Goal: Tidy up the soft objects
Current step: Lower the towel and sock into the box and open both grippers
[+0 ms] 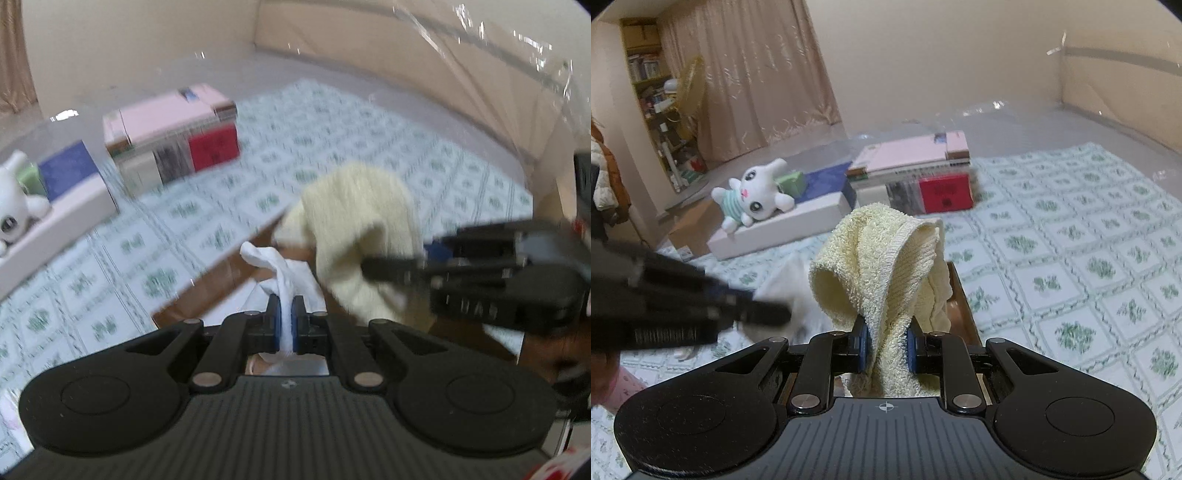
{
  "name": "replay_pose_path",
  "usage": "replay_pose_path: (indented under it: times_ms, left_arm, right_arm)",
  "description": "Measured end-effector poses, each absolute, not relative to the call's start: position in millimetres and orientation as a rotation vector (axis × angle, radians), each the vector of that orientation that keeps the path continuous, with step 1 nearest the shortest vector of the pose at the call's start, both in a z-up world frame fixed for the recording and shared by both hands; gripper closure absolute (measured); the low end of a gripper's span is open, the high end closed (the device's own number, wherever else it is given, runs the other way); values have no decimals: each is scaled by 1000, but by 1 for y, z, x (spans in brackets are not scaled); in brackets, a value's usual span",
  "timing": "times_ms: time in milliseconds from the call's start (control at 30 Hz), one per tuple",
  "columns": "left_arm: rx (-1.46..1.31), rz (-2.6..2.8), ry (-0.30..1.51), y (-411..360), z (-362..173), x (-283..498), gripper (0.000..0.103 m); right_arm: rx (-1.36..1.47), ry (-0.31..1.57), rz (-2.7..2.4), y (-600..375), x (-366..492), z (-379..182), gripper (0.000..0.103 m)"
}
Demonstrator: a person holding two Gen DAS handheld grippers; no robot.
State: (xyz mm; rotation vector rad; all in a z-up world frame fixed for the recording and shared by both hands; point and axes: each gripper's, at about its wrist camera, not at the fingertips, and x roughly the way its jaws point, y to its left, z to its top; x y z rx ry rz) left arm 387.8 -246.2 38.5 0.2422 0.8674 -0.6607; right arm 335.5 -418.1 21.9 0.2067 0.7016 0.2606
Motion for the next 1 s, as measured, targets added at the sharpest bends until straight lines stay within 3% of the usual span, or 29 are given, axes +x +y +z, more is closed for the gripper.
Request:
replay_pose_path:
  times_ms: [300, 367, 433, 867, 967, 1000]
  left_arm:
    - [280, -639, 938, -250, -2, 398, 96]
    - [264, -630, 931, -244, -1, 401, 84]
    - [250, -620, 924, -237, 0, 404, 81]
    - [169, -578, 881, -207, 11, 405, 81]
    - [163, -575, 870, -204, 14, 399, 81]
    - [160, -572, 865, -203, 16, 397, 80]
  right_arm:
    - [196, 760, 266, -414, 353, -7, 83]
    - [190, 780, 276, -411, 357, -15, 83]
    - [180, 795, 284, -406, 360, -21, 83]
    - [121, 900, 280, -381, 390, -60, 83]
    - [145, 898, 289, -383, 389, -62, 71]
    - [147, 891, 290, -384, 388, -60, 61]
